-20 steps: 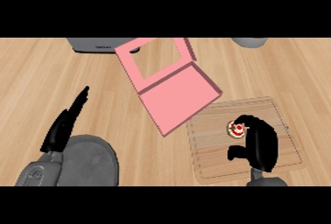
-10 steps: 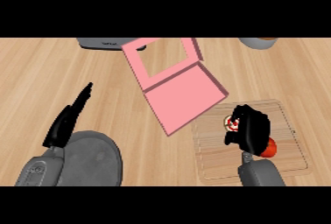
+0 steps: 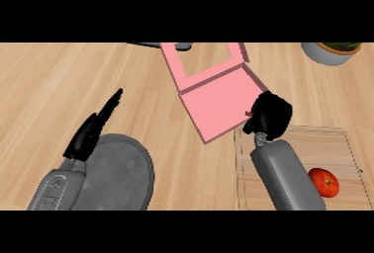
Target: Pick the cupcake from the cutting board and place it in the cardboard box
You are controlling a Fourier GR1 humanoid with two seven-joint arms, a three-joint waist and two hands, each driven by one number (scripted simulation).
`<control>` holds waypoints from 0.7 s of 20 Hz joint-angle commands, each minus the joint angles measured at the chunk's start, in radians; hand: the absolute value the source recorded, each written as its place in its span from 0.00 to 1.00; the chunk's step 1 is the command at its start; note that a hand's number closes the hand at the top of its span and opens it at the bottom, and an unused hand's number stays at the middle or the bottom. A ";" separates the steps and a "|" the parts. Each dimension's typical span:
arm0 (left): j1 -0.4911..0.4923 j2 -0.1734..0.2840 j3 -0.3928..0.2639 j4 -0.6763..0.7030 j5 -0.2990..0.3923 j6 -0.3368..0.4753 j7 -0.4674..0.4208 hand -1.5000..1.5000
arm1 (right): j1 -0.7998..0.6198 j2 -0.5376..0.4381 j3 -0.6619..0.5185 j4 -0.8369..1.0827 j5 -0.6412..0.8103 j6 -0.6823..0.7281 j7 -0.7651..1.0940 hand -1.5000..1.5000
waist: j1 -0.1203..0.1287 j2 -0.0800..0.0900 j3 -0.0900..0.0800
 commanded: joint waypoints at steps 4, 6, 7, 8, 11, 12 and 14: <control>-0.044 -0.018 -0.028 0.019 -0.014 -0.009 0.015 0.50 | -0.339 0.013 0.023 0.125 0.061 0.193 0.359 1.00 | 0.036 -0.001 0.004; -0.051 -0.012 -0.031 0.019 -0.021 -0.010 0.005 0.50 | -0.415 0.013 0.020 0.154 0.099 0.232 0.417 1.00 | 0.045 -0.004 0.002; -0.039 -0.018 -0.042 0.022 -0.024 -0.015 0.007 0.50 | -0.445 0.013 0.016 0.168 0.114 0.246 0.442 1.00 | 0.053 -0.005 0.001; -0.041 -0.025 -0.031 0.029 -0.019 -0.003 0.015 0.50 | -0.479 0.013 0.012 0.186 0.124 0.282 0.474 1.00 | 0.037 -0.010 0.001; -0.075 -0.035 -0.038 0.031 -0.025 -0.001 0.028 0.50 | -0.580 0.013 -0.004 0.230 0.156 0.322 0.527 1.00 | 0.026 -0.010 0.001; -0.055 -0.028 -0.038 0.046 -0.031 0.000 0.021 0.50 | -0.599 0.013 -0.010 0.242 0.157 0.319 0.554 1.00 | 0.032 -0.008 0.001; -0.051 -0.018 -0.031 0.039 -0.028 -0.004 0.019 0.50 | -0.647 0.013 -0.033 0.273 0.182 0.351 0.593 1.00 | 0.025 -0.014 0.002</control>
